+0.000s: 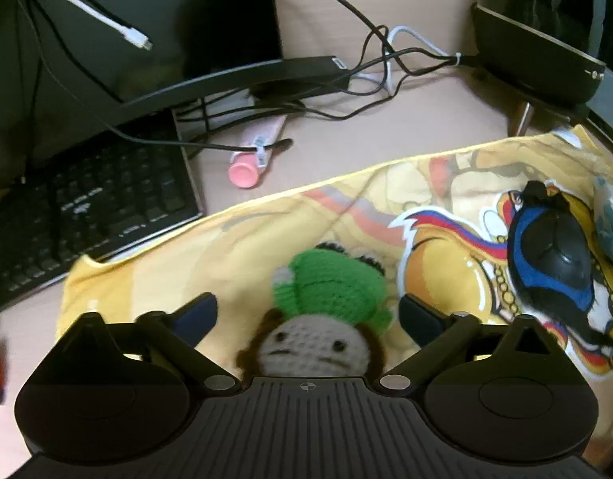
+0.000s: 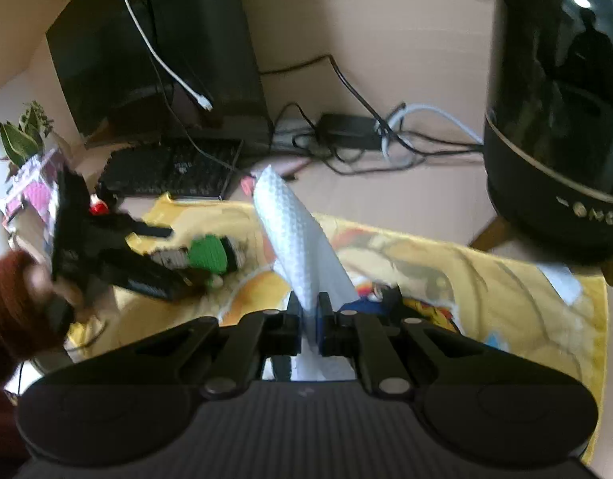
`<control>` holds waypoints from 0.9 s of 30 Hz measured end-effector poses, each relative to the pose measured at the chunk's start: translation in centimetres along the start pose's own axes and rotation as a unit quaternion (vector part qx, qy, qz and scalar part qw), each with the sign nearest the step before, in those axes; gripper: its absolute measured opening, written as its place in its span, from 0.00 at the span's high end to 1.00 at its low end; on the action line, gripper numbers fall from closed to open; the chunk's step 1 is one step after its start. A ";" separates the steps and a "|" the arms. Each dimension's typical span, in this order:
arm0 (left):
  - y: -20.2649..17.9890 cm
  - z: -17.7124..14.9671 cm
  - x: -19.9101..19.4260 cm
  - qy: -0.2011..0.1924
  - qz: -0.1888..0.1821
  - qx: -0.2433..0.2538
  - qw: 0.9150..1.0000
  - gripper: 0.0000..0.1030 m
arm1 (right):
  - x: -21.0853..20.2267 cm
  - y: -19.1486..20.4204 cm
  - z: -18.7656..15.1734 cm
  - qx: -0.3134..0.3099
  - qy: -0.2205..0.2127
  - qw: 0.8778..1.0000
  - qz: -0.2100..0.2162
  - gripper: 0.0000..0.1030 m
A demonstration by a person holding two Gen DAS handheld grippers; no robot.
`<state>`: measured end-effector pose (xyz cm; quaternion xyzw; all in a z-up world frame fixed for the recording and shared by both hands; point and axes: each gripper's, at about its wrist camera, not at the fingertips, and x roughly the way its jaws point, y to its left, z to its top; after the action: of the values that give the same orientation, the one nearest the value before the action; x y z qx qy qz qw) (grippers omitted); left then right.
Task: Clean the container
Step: 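Grasp the crocheted doll with the green hat with the left gripper, then hold the crocheted doll with the left gripper while the right wipes it with the paper towel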
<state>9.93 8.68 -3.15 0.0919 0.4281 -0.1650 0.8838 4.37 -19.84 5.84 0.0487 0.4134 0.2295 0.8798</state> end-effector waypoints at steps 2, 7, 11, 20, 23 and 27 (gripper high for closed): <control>0.2 0.2 -0.5 -0.006 -0.019 -0.017 1.000 0.46 | 0.9 0.2 1.1 0.013 0.000 1.000 0.017 0.93; 0.7 1.1 -3.7 -0.047 -0.127 -0.050 0.990 0.67 | 3.8 2.3 3.9 0.015 -0.009 0.999 0.047 0.93; -0.1 0.8 -3.3 -0.039 -0.114 -0.046 0.992 0.51 | 6.7 3.4 5.2 0.038 0.003 0.997 0.074 0.93; -1.0 -2.6 -3.8 -0.005 -0.108 -0.030 0.994 0.17 | 12.1 5.2 5.3 0.047 0.060 0.993 0.090 0.92; -2.5 -2.7 -3.0 0.008 -0.096 -0.003 0.995 0.17 | 13.4 5.8 4.4 0.071 0.082 0.984 0.142 0.92; -3.7 -2.6 -2.9 0.017 -0.114 0.016 0.993 0.14 | 14.0 6.3 2.4 0.031 0.093 0.989 0.107 0.92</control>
<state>4.97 6.67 -2.56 0.0599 0.4481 -0.2698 0.8502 11.65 -7.77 -0.71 0.0983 0.4932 0.3127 0.8058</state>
